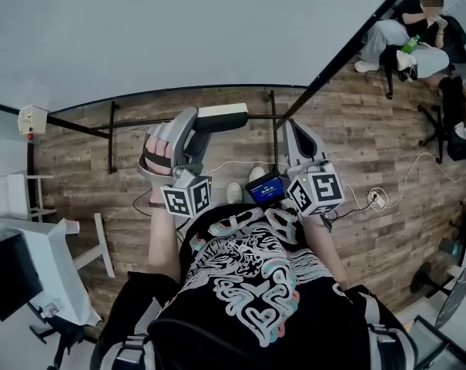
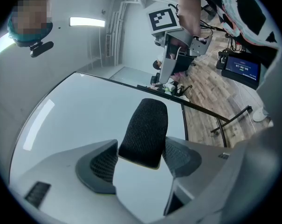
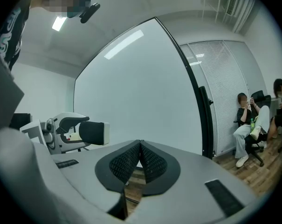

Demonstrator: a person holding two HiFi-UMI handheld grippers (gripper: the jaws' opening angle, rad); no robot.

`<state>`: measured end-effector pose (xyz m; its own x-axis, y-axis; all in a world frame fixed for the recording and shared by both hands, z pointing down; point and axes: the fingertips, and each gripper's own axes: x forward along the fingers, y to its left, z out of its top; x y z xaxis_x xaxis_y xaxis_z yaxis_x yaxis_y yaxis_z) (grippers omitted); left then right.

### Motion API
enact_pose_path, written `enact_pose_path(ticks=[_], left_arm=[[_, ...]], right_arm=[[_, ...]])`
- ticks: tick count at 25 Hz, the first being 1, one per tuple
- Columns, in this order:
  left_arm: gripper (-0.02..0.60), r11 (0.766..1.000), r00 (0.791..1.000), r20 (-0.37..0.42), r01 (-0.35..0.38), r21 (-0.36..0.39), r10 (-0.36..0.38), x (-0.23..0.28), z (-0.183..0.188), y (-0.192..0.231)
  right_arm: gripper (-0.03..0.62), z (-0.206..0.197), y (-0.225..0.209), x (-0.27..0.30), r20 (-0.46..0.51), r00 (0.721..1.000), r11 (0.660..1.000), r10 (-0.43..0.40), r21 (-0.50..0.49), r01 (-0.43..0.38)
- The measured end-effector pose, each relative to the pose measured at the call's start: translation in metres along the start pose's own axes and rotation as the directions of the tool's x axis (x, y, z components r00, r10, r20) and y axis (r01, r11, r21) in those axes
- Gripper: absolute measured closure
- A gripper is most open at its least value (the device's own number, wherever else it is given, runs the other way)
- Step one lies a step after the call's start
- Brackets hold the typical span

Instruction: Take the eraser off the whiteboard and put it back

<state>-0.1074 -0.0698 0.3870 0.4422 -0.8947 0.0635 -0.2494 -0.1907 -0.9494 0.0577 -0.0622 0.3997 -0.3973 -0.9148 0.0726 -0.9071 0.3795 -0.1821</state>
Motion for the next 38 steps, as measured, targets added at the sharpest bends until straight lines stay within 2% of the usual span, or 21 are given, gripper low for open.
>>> enact_pose_path(ticks=[18,38], left_arm=[[0.27,1.0,1.0,-0.004,0.012,-0.011,-0.012,0.036,-0.022,0.005],[0.27,1.0,1.0,-0.022,0.015,-0.012,-0.015,0.101,-0.026,0.004]], right_arm=[[0.565,-0.004,-0.016,0.037,-0.022,1.0,1.0,-0.01,0.017,0.011],[0.565,-0.001,-0.059,0.077,-0.031,0.999,1.0,0.011,0.028,-0.01]])
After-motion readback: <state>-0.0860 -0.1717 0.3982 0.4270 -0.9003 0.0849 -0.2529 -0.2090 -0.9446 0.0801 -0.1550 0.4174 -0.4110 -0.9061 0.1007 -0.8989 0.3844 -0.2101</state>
